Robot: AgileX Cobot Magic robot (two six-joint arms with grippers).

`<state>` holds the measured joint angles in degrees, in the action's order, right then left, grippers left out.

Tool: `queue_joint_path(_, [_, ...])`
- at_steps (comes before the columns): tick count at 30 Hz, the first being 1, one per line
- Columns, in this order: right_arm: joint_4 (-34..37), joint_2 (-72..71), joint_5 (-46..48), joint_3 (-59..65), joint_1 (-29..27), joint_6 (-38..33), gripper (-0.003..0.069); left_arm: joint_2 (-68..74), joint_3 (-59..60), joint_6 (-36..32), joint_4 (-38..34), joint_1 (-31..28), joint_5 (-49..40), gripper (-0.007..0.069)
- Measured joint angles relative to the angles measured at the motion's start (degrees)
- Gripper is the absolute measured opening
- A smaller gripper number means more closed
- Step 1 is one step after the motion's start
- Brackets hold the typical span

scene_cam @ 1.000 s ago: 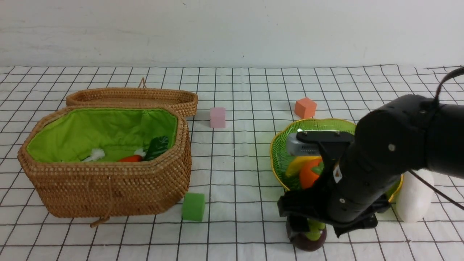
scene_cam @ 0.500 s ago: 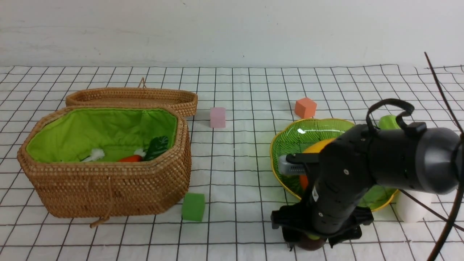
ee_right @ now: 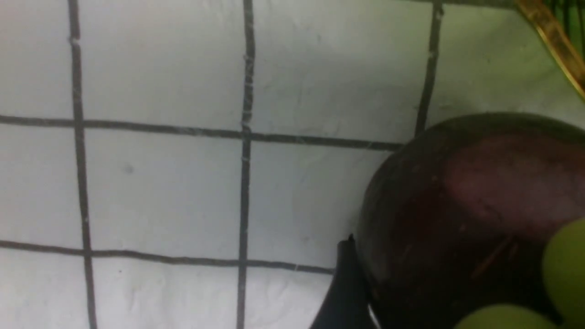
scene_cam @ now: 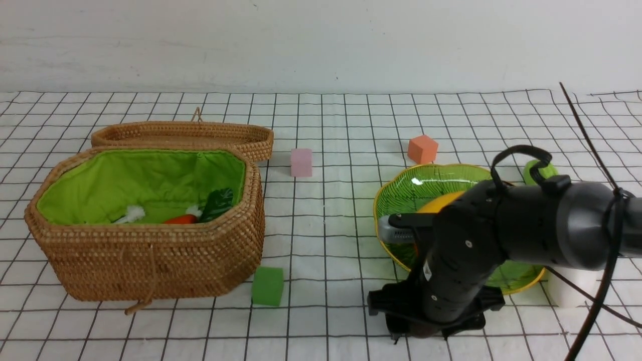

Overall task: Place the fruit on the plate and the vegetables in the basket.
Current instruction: Use the right arm to grab a mangosteen and put it into the right plate

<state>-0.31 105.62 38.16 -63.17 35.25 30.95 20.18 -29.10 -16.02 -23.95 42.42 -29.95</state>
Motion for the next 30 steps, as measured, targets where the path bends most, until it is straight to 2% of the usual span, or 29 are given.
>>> queue_joint_path(9, [2.3, -2.19, 4.11, 0.0, 0.81, -5.19, 0.055, 0.0, 0.0, -0.18, 0.04, 0.0, 0.0, -0.0013])
queue_joint_path(13, [4.4, -9.13, 9.18, 0.0, 3.49, -6.61, 0.055, 0.0, 0.0, -0.23, 0.36, 0.0, 0.0, -0.0013])
queue_joint_path(15, [3.45, -13.3, 9.26, 0.0, 3.11, -6.38, 0.055, 0.0, 0.0, -0.3, 0.36, 0.0, 0.55, -0.0013])
queue_joint_path(18, [-0.83, -17.66, 7.98, 0.0, -1.37, -5.33, 0.055, 0.0, 0.0, -0.41, 0.36, 0.0, 5.1, -0.0013])
queue_joint_path(20, [-3.33, -18.94, 5.58, 0.0, -6.84, -4.57, 0.055, 0.0, 0.0, -0.41, 0.31, 0.0, 10.61, -0.0013])
queue_joint_path(24, [-4.0, -16.92, 0.58, 0.0, -15.43, -6.16, 0.055, 0.0, 0.0, -0.41, 0.11, 0.0, 15.31, -0.0013])
queue_joint_path(30, [-3.06, -10.99, -5.82, 0.0, -19.99, -10.35, 0.0552, 0.0, 0.0, -0.41, -0.12, 0.0, 13.89, -0.0013])
